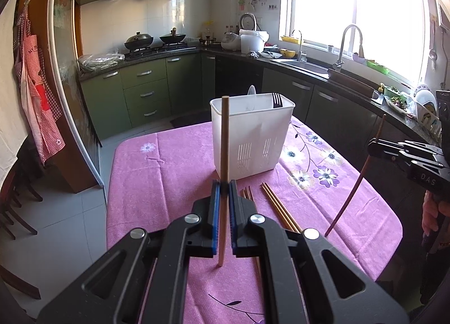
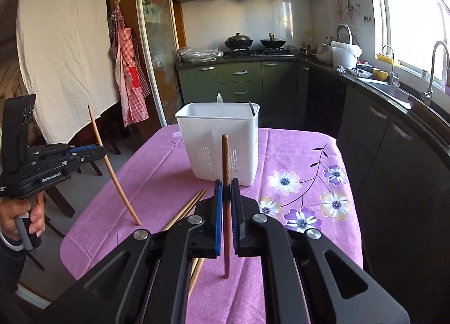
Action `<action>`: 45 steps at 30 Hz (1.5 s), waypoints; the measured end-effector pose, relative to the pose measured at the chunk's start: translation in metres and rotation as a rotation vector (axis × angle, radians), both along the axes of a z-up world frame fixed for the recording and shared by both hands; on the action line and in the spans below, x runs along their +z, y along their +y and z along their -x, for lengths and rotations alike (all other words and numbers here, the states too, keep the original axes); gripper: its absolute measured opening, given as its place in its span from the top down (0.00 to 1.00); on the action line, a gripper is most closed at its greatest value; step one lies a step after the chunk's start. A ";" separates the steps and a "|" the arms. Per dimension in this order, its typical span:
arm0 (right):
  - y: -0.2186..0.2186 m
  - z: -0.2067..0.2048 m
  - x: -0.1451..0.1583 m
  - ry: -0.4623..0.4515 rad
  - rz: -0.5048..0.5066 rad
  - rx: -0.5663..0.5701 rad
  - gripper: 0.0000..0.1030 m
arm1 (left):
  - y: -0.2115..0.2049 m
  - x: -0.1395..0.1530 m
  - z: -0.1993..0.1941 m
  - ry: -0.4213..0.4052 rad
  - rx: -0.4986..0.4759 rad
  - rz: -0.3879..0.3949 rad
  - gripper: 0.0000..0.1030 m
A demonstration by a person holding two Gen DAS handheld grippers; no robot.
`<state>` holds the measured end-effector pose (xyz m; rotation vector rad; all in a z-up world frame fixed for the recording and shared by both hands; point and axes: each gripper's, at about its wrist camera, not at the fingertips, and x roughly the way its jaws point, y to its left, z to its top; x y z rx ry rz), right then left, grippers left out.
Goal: Organize utensils
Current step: 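Drop the chopstick into the holder with the left tool while the right tool carries its chopstick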
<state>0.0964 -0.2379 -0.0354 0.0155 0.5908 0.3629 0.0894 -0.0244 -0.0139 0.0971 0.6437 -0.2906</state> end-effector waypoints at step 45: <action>-0.017 0.010 0.000 0.002 -0.047 0.017 0.94 | -0.058 0.090 -0.139 -0.119 0.011 0.032 0.58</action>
